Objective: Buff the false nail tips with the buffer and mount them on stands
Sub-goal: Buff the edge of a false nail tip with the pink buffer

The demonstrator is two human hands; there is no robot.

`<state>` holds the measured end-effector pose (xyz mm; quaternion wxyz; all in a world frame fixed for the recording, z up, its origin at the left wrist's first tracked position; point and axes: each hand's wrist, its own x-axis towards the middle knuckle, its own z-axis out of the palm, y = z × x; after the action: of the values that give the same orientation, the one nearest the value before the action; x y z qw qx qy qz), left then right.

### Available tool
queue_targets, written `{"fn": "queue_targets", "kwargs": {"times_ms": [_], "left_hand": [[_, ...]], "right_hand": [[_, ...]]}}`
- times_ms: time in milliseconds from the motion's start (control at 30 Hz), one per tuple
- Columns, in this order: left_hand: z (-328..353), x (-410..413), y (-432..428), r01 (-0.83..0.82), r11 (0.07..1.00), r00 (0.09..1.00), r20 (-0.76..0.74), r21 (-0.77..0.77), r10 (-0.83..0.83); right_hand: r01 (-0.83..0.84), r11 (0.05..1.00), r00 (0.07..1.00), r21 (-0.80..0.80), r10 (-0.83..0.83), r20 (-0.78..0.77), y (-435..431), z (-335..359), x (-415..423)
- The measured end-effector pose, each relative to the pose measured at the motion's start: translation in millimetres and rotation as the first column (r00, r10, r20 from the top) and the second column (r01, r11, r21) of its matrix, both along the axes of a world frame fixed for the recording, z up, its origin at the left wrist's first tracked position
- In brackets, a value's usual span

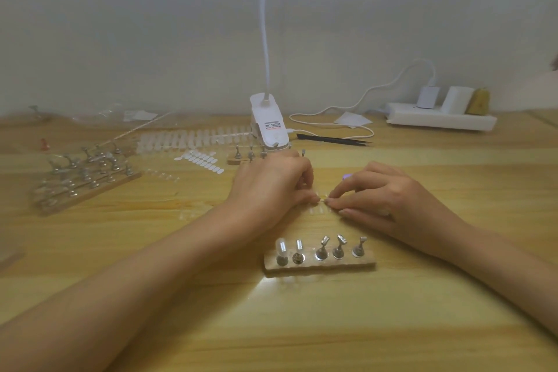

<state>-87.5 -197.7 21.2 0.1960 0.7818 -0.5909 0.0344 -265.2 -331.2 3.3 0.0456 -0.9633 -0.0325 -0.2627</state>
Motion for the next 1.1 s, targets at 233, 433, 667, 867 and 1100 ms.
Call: {"fn": "queue_targets", "kwargs": {"times_ms": [233,433,667,867,1100], "left_hand": [[-1,2,4,-0.003,0.999,1.000,-0.007,-0.043,0.003],[-2,-1,2,-0.012,0.999,0.997,-0.082,-0.045,0.008],[-3,-1,6,0.044,0.997,0.997,-0.066,-0.069,-0.049],[-7,5,10,0.104,0.985,0.989,-0.086,-0.139,-0.117],[-10,6,11,0.116,0.973,0.985,-0.099,-0.200,-0.138]], "right_hand": [[-0.025,0.998,1.000,0.065,0.025,-0.011,0,0,-1],[-0.021,0.996,1.000,0.090,0.023,-0.020,0,-2,-1],[-0.021,0.995,0.999,0.100,0.023,-0.027,0,-3,-1],[0.015,0.998,0.999,-0.054,-0.013,0.040,3,0,-3],[-0.076,0.990,0.997,-0.119,0.072,-0.038,6,-2,0]]}}
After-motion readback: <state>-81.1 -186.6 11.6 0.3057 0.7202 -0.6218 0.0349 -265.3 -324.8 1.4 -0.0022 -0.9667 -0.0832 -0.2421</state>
